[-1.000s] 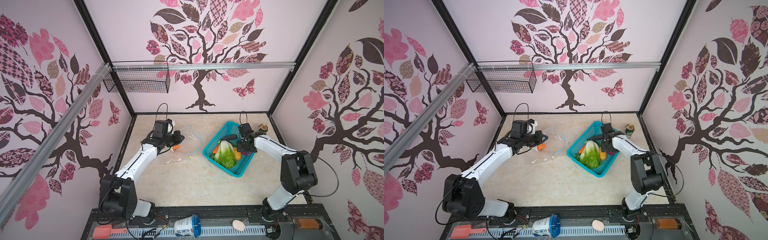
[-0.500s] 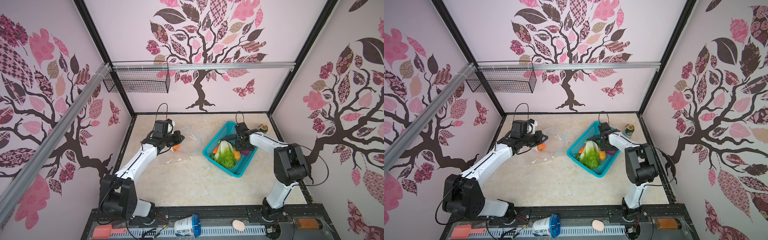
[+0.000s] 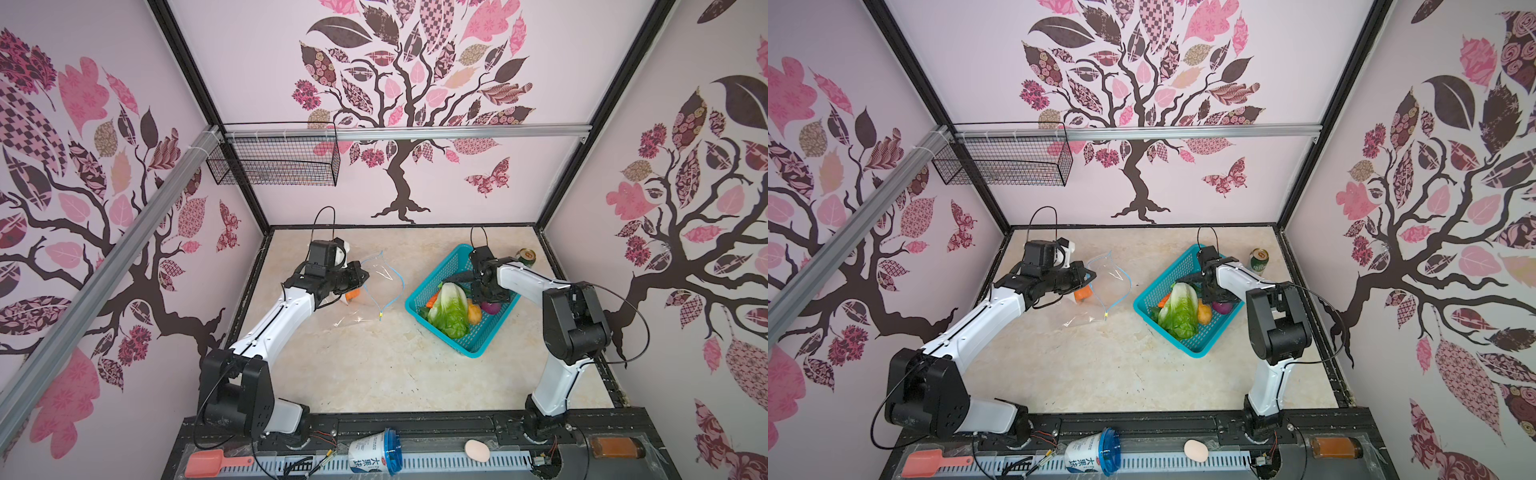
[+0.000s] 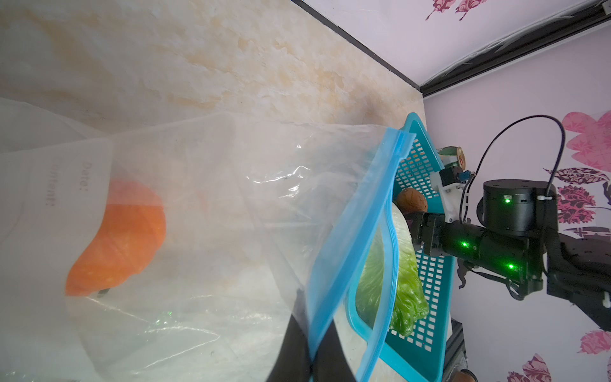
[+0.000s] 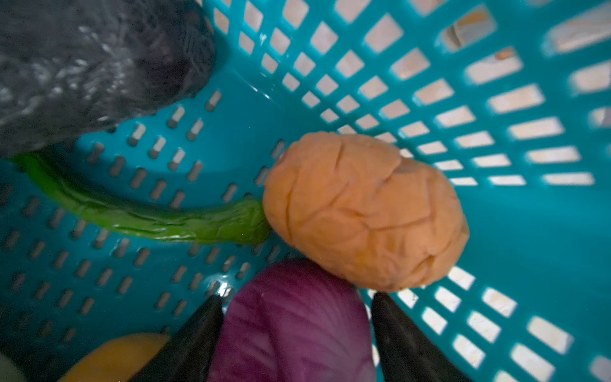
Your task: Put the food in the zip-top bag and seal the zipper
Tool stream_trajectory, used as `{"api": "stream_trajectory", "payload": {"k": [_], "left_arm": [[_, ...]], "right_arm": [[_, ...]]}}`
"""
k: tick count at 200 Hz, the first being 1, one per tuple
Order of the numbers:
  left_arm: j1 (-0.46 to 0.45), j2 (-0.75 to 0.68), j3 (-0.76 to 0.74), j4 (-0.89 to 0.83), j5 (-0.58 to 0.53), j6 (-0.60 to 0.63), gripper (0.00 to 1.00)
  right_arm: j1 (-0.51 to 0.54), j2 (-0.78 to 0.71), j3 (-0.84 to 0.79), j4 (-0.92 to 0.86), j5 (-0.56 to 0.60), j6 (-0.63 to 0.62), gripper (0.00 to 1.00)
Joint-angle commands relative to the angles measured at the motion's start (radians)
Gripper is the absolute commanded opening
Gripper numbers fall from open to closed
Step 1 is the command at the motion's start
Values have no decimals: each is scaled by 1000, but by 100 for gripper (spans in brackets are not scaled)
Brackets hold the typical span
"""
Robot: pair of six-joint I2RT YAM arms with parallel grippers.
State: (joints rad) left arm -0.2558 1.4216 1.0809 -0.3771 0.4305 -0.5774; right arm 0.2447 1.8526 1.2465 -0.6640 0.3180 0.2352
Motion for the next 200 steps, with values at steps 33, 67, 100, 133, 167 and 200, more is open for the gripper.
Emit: {"api": "stream_trajectory", "payload": {"k": [33, 67, 100, 133, 167, 200], "left_arm": [[7, -30, 18, 13, -3, 10, 0], [9, -36, 19, 15, 1, 8, 0], [10, -36, 17, 15, -2, 8, 0], [15, -36, 18, 15, 0, 7, 0], [16, -33, 16, 16, 1, 7, 0], [16, -35, 16, 17, 1, 7, 0]], "right_arm": [[2, -12, 13, -40, -85, 29, 46], [2, -27, 44, -14, -98, 32, 43], [2, -42, 74, 9, -92, 33, 41], [2, -87, 75, 30, -102, 36, 40], [2, -137, 73, 85, -170, 41, 39], [2, -143, 71, 189, -290, 41, 40]]}}
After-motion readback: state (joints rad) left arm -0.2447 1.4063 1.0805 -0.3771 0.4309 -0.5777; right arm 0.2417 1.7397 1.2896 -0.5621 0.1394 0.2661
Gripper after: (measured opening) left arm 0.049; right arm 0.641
